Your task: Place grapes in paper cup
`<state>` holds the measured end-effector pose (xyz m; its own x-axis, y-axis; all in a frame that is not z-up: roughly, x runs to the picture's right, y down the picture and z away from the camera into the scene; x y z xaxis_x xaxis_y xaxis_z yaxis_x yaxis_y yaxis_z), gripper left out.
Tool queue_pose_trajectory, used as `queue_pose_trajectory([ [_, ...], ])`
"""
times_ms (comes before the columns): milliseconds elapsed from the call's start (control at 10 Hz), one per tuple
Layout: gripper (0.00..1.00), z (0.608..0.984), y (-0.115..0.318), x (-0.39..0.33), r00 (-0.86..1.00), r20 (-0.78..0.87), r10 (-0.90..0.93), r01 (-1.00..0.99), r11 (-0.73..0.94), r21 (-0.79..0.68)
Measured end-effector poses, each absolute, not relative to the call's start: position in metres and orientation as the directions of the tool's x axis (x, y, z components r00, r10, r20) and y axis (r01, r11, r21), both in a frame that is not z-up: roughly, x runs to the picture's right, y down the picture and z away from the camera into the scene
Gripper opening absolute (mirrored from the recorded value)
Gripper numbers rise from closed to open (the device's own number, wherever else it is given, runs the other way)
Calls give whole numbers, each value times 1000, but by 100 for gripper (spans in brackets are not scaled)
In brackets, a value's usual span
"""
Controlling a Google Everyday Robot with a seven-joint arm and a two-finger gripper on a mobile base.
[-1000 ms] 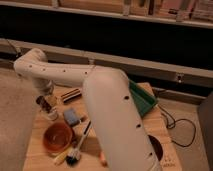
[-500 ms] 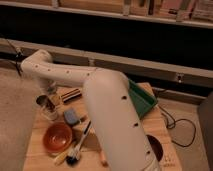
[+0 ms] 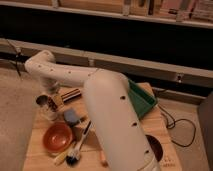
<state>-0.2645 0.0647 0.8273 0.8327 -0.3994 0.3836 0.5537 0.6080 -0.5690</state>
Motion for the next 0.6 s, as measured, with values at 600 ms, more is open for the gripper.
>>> queue_pose_trajectory([
  [600, 99, 838, 66, -259, 851, 377, -366, 525, 625, -578],
])
